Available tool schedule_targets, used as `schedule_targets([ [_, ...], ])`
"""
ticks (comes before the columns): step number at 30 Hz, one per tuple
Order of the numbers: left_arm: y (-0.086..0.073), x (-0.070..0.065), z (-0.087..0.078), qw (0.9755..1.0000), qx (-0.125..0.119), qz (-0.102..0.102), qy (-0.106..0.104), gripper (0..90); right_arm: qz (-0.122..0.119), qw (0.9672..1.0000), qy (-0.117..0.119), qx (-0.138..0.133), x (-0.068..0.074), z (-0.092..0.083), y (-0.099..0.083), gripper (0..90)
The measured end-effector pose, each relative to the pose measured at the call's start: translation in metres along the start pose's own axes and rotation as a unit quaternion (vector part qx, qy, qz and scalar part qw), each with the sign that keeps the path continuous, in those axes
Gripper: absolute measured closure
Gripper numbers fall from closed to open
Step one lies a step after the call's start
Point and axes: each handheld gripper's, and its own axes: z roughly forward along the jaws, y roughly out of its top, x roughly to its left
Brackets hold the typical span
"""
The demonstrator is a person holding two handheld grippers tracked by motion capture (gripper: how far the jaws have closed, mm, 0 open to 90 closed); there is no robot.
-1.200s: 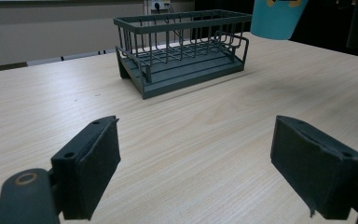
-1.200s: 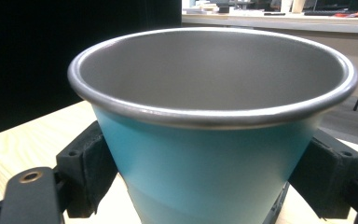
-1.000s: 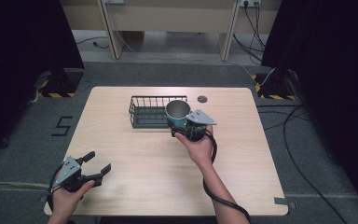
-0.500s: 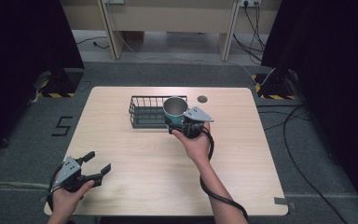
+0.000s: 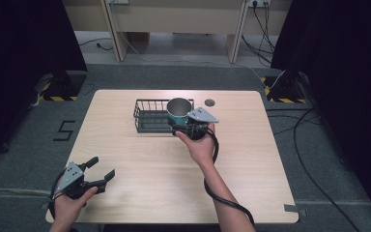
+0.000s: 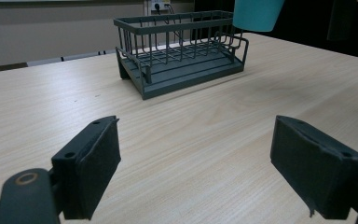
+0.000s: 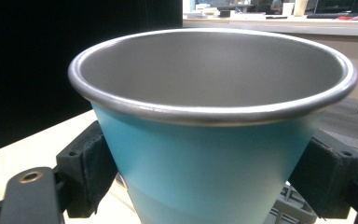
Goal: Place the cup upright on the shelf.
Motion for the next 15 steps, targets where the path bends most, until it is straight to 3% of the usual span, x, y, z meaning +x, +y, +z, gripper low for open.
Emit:
schedule_targets([
  [15, 0.000, 0.000, 0.000, 1.0000, -0.001, -0.002, 0.000, 15.1, 0.002, 1.0000, 0.003, -0.002, 0.001, 0.011, 0.012, 17.6],
])
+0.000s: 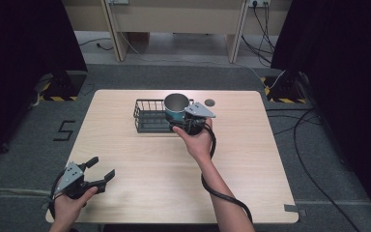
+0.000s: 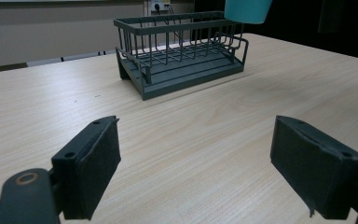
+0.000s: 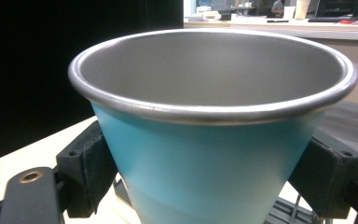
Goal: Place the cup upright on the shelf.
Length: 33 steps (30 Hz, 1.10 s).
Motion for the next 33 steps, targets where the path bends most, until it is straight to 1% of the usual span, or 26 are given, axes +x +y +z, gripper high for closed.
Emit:
schedule_targets([
  [14, 0.000, 0.000, 0.000, 1.0000, -0.001, 0.000, 0.000, 15.1, 0.001, 1.0000, 0.000, -0.001, -0.002, 0.011, 0.008, 17.6],
  [33, 0.000, 0.000, 0.000, 1.0000, -0.002, -0.001, 0.000, 15.1, 0.005, 1.0000, -0.001, 0.004, -0.004, 0.026, 0.017, 17.6],
])
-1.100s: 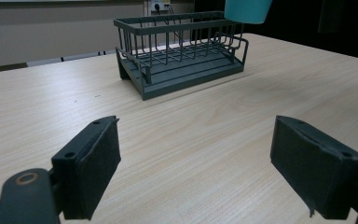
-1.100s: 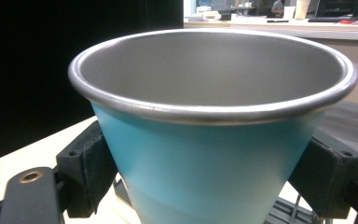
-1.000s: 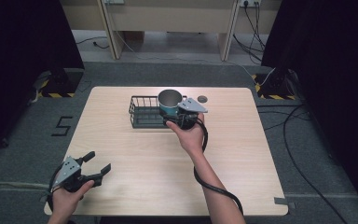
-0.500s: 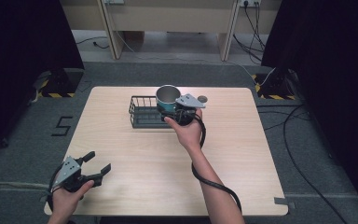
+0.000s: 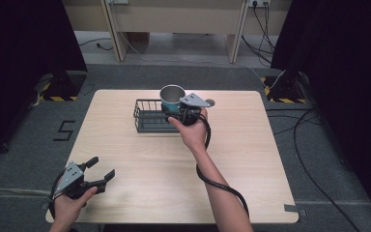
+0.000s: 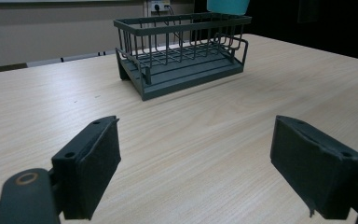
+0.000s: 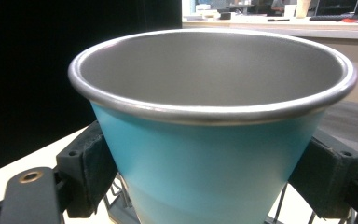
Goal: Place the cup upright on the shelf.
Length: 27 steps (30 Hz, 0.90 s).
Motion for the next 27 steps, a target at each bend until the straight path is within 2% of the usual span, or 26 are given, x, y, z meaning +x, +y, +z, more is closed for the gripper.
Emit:
schedule_targets([
  [27, 0.000, 0.000, 0.000, 1.0000, 0.000, -0.001, -0.001, 15.2, 0.008, 0.9999, -0.007, 0.004, -0.002, 0.020, 0.009, 17.6],
])
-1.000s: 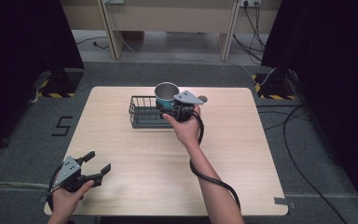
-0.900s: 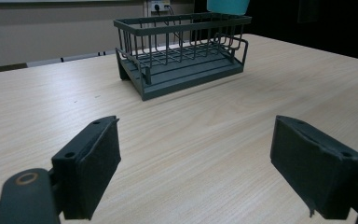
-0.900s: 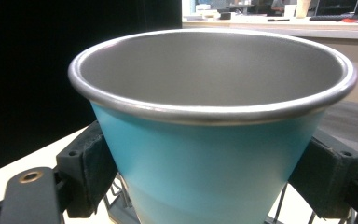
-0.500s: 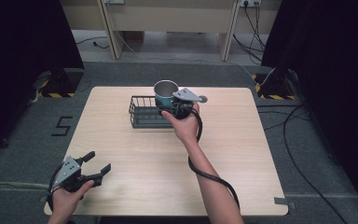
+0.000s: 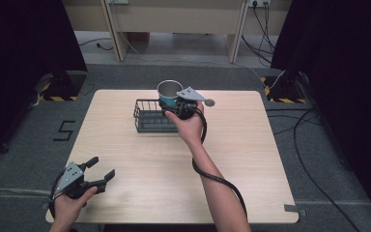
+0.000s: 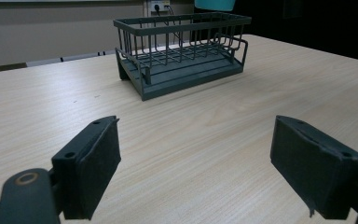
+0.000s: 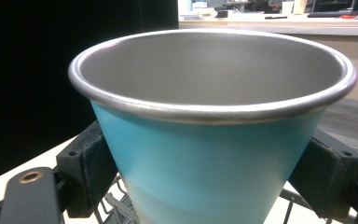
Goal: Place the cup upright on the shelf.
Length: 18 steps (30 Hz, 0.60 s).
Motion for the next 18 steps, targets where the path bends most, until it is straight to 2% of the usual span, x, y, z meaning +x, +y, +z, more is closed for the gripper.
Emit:
schedule_targets([
  [10, 0.000, 0.000, 0.000, 1.0000, 0.000, -0.001, 0.000, 15.2, 0.005, 1.0000, -0.002, 0.004, 0.001, 0.011, 0.003, 17.6],
  [18, 0.000, 0.000, 0.000, 1.0000, -0.001, -0.001, -0.001, 15.2, 0.010, 0.9998, -0.011, 0.017, -0.002, 0.020, -0.002, 17.6],
])
